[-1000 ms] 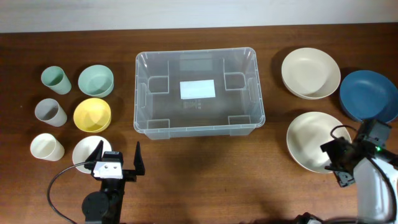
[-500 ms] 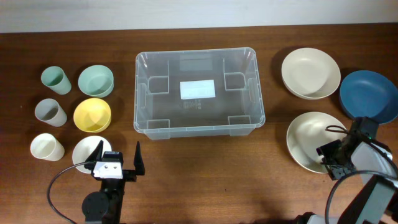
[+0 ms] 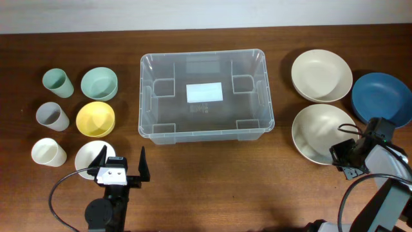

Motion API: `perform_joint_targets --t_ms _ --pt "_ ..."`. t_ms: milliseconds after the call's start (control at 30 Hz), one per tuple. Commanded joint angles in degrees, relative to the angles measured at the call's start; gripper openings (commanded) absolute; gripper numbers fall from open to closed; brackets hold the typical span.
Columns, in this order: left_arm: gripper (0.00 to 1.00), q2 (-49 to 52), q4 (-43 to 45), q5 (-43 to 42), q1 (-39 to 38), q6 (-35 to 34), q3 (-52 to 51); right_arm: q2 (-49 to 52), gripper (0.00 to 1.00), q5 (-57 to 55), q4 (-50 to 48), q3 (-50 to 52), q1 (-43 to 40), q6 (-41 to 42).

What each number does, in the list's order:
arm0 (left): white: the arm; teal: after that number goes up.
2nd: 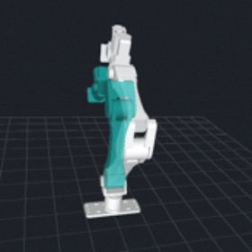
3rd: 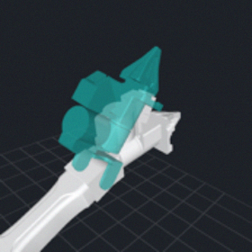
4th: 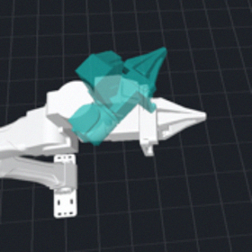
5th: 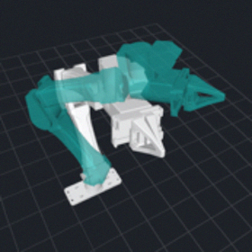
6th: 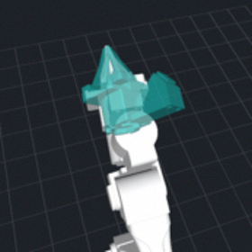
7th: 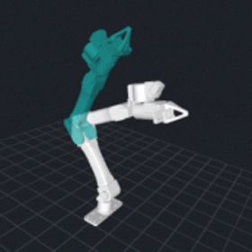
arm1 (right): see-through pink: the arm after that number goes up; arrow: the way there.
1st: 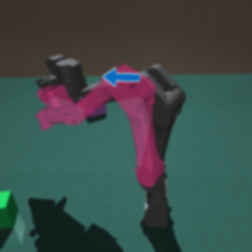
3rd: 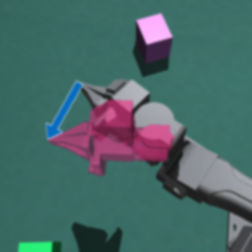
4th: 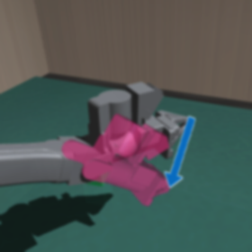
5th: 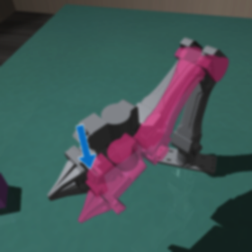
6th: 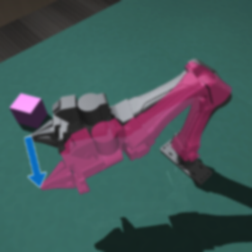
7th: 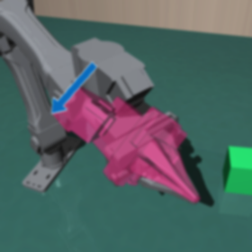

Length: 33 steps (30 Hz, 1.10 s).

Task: Pack container
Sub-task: 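Grasp the cream bowl rim with the right gripper, then lift the cream bowl and carry it left into the clear bin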

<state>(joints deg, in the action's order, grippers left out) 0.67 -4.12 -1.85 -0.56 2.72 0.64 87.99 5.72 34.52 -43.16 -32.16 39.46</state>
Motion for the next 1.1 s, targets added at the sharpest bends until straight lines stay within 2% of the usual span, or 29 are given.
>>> perform_joint_targets --t_ms 0,200,500,733,933,1067 --pt "0.99 -0.4 -0.5 0.2 0.3 -0.3 -0.2 1.1 0.04 1.0 0.5 1.7 -0.1 -0.1" --pt "0.99 -0.4 -0.5 0.2 0.3 -0.3 -0.2 0.2 0.04 10.1 0.5 1.7 -3.4 -3.1" --pt "0.99 -0.4 -0.5 0.2 0.3 -0.3 -0.2 -3.9 0.04 30.3 2.6 1.7 -13.7 -15.7" --pt "0.99 -0.4 -0.5 0.2 0.3 -0.3 -0.2 -7.1 0.04 39.4 4.9 1.7 -18.9 -23.5" --pt "0.99 -0.4 -0.5 0.2 0.3 -0.3 -0.2 -10.9 0.04 45.4 6.6 1.4 -19.7 -24.3" --pt "0.99 -0.4 -0.5 0.2 0.3 -0.3 -0.2 -16.0 0.04 46.5 10.2 -2.4 -19.6 -24.2"
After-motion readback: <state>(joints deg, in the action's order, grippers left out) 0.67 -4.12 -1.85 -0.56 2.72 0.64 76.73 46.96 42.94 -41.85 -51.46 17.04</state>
